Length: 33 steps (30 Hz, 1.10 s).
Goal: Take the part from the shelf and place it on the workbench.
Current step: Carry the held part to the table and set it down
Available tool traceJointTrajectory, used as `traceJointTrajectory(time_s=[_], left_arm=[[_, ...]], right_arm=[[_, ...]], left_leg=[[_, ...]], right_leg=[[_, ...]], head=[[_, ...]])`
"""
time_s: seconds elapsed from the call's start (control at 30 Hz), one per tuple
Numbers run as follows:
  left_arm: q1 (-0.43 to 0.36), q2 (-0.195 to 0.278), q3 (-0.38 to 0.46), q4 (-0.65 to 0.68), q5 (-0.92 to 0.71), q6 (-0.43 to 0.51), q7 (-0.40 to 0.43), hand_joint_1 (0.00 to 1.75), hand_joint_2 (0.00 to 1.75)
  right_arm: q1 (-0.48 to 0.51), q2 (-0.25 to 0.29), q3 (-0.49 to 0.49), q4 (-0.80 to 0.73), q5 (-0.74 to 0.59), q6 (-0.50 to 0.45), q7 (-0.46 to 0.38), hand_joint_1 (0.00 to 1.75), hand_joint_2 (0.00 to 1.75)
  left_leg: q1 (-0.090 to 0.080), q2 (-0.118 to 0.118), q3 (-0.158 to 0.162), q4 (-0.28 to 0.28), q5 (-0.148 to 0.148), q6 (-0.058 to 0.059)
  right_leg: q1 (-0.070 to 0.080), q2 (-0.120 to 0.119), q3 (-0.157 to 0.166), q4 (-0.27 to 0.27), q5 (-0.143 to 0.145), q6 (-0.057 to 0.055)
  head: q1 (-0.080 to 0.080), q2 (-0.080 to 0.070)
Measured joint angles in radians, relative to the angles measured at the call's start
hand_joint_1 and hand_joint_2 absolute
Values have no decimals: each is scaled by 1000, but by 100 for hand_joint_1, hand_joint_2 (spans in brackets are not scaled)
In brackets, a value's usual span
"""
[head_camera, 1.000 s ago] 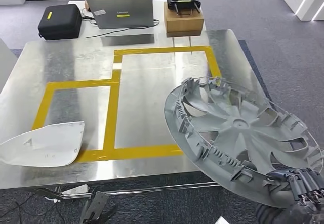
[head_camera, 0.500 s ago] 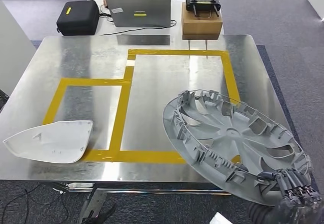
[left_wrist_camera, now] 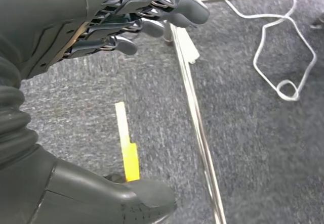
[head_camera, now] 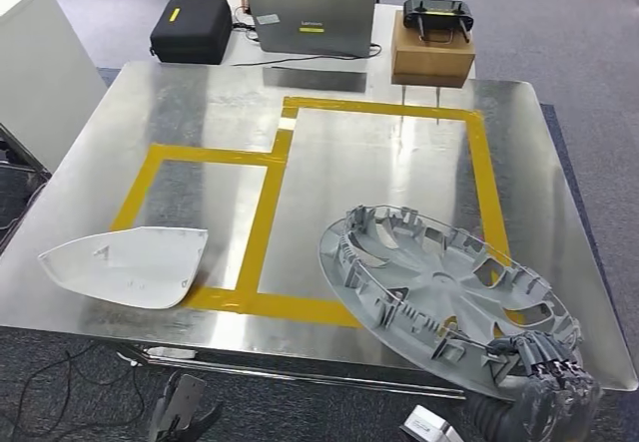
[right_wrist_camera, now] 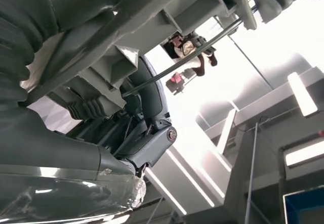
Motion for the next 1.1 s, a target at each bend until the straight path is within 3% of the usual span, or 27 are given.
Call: traceJointTrajectory(time_s=[0.07,0.1,0.2,0.23,0.27,0.3,0.33,0.4,0.47,0.6,0.83,1.1], left_arm=[[1,1,1,0,1,2,0,0,175],[0,0,2,0,2,2,1,0,175],[-2,0,2,0,2,-9,11,0,175],[-1,0,3,0,4,-15,17,0,175],[-1,2,3,0,6,-22,22,0,175],[0,3,3,0,10,-30,24,0,175],[0,5,4,0,14,-41,24,0,175],[-1,8,6,0,21,-69,16,0,175],[-2,14,7,0,26,-100,2,0,175],[-2,22,7,0,28,-136,-18,0,175],[-2,26,8,0,30,-149,-28,0,175],[-7,27,6,0,22,-155,-33,0,175]], right_arm=[[0,0,-2,6,-3,0,0,175,175],[0,0,-4,9,-5,0,1,175,175],[-8,-1,-18,38,-31,0,32,175,175],[-14,-4,-26,59,-48,0,48,175,175],[-22,-8,-37,82,-65,0,62,175,175],[-29,-13,-49,103,-82,0,74,175,175],[-36,-21,-61,120,-100,0,84,175,175],[-55,-40,-84,149,-137,4,106,175,175],[-74,-62,-108,177,-185,18,134,175,175],[-114,-101,-168,227,-288,70,160,175,175],[-192,-152,-277,310,-382,142,152,175,175],[-279,-216,-375,401,-402,208,168,175,175]], left_leg=[[5,-11,4,-8,4,11],[8,-16,6,-11,6,16],[8,-31,6,-12,7,24],[8,-34,6,-12,7,24],[7,-37,7,-12,7,24],[7,-41,8,-12,6,24],[7,-44,9,-12,6,23],[5,-48,11,-11,5,18],[3,-49,10,-10,4,14],[3,-49,11,-9,5,25],[9,-49,13,-14,8,5],[8,-49,13,-13,8,2]], right_leg=[[-1,8,-6,15,-16,10],[-3,21,-22,49,-38,15],[-8,52,-115,232,-120,24],[-8,54,-138,271,-128,25],[-8,54,-146,278,-118,25],[-9,54,-134,245,-90,24],[-9,55,-105,181,-50,22],[-7,59,-37,46,3,14],[-4,62,-8,-7,13,8],[0,62,-6,-11,19,8],[5,62,-6,-9,18,-1],[4,62,-4,-10,19,-1]], head=[[2,0],[4,0],[9,0],[9,0],[9,0],[9,0],[9,0],[8,0],[8,0],[7,0],[7,0],[8,0]])
